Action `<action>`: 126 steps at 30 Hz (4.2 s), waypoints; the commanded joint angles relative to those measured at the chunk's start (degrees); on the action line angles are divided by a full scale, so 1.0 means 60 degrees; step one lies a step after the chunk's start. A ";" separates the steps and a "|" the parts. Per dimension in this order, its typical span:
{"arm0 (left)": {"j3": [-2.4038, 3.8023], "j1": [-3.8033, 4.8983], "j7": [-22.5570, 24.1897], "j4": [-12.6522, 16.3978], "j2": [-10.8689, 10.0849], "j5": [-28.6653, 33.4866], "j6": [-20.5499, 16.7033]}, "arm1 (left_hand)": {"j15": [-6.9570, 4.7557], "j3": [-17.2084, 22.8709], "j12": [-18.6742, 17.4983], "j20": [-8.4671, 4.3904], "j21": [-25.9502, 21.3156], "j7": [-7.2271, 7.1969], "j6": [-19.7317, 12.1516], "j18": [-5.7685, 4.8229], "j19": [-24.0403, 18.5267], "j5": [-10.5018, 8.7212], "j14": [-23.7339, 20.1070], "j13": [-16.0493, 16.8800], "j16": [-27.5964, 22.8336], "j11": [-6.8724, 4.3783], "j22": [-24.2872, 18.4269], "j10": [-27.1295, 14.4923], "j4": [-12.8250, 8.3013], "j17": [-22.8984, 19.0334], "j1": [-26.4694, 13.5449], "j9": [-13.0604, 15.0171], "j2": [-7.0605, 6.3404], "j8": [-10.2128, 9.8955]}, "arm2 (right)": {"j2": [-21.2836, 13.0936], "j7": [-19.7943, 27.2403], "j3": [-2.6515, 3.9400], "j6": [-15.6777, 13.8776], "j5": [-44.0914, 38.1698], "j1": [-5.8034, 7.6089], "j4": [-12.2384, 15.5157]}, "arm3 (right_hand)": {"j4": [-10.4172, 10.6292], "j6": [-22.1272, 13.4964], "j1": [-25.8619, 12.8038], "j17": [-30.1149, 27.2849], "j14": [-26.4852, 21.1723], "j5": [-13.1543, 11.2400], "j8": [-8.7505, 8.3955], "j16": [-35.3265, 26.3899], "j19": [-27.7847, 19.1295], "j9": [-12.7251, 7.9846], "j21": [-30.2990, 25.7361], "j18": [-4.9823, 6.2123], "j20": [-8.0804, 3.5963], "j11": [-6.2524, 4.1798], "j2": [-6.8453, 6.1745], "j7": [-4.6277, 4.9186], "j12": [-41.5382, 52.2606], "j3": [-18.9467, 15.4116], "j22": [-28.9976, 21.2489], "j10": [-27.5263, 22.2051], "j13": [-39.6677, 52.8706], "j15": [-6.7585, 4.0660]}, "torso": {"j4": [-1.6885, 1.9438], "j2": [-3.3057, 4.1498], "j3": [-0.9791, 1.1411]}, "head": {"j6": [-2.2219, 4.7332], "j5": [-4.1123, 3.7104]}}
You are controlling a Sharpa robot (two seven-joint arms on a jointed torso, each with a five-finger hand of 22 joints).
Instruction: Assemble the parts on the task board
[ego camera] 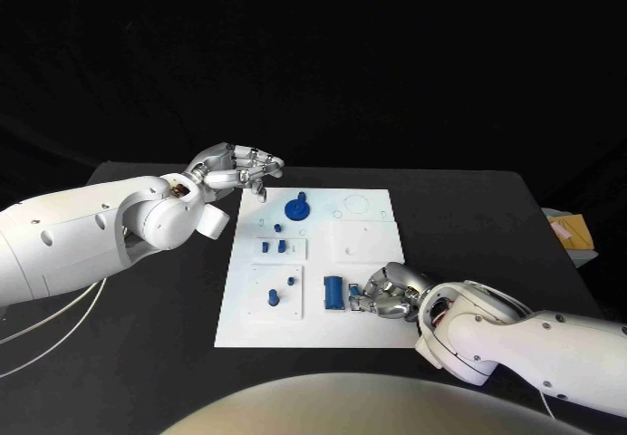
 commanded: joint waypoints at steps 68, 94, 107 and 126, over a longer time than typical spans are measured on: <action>0.0006 0.0006 -0.0034 0.0027 -0.0033 0.0072 0.0232 | 0.0033 0.0085 0.0046 0.0008 -0.0074 -0.0032 -0.0067 0.0058 0.0082 -0.0009 -0.0048 0.0017 0.0039 -0.0003 -0.0020 -0.0080 0.0018 -0.0018 -0.0106 0.0028 0.0003 0.0040 | -0.0464 0.0193 -0.0003 0.0925 -0.0480 0.0017 0.0336 | -0.0144 -0.0013 0.0310 0.2514 0.1015 -0.0268 0.0014 0.0041 0.0769 -0.0072 -0.0040 -0.0168 -0.0083 -0.0007 0.0339 0.0016 -0.0012 -0.1263 0.1749 0.0020 0.1007 -0.0062 | 0.0003 0.0012 0.0009 | -0.0001 0.0023; 0.0005 0.0007 -0.0054 0.0035 -0.0047 0.0046 0.0241 | 0.0027 0.0111 0.0056 0.0003 -0.0080 -0.0036 -0.0072 0.0060 0.0088 -0.0006 -0.0052 0.0018 0.0039 -0.0009 -0.0025 -0.0085 -0.0031 -0.0022 -0.0060 0.0041 -0.0006 0.0046 | -0.0260 0.0326 -0.0001 0.1172 -0.0260 0.0015 -0.0005 | -0.0259 -0.0028 0.0909 0.2514 0.1015 -0.0746 -0.0030 0.0041 0.0767 -0.0131 -0.0069 -0.0164 -0.0075 0.0003 0.0230 0.0030 -0.0034 -0.1223 0.1753 0.0000 0.0998 -0.0053 | -0.0010 -0.0003 0.0006 | -0.0001 0.0025; 0.0005 0.0006 -0.0002 0.0022 -0.0053 0.0044 0.0220 | 0.0025 0.0117 0.0060 0.0000 -0.0081 -0.0033 -0.0074 0.0060 0.0090 -0.0008 -0.0055 0.0018 0.0039 -0.0007 -0.0026 -0.0087 -0.0052 -0.0023 -0.0045 0.0046 -0.0017 0.0047 | -0.0580 0.1082 0.0002 0.0837 0.0011 0.0061 0.0245 | 0.0031 -0.0020 0.0552 0.2514 0.1015 -0.1312 -0.0008 0.0041 0.0766 -0.0148 -0.0102 -0.0159 -0.0051 0.0025 -0.0114 0.0047 -0.0052 -0.1856 0.1753 -0.0018 0.0986 -0.0031 | -0.0006 -0.0013 0.0000 | -0.0001 0.0018; -0.0093 -0.0011 0.1042 -0.0527 0.0305 0.0439 -0.0659 | 0.0350 0.0307 -0.1050 0.0334 -0.2419 0.0029 -0.0053 0.0030 -0.1277 -0.0052 -0.1476 -0.0377 -0.3569 0.0166 -0.1443 0.0213 -0.0083 -0.1596 -0.0188 0.0254 -0.0150 0.0140 | -0.0839 0.6393 0.0051 0.0413 0.5969 0.1444 -0.1579 | -0.0542 -0.1223 0.2749 -0.0796 -0.0290 -0.0489 -0.0435 -0.2310 -0.0854 -0.0319 -0.6805 0.0891 0.0345 0.0530 0.0536 0.0585 -0.4872 -0.0958 -0.1323 -0.4108 -0.3101 0.0391 | -0.0084 -0.0371 -0.0150 | -0.0001 -0.0108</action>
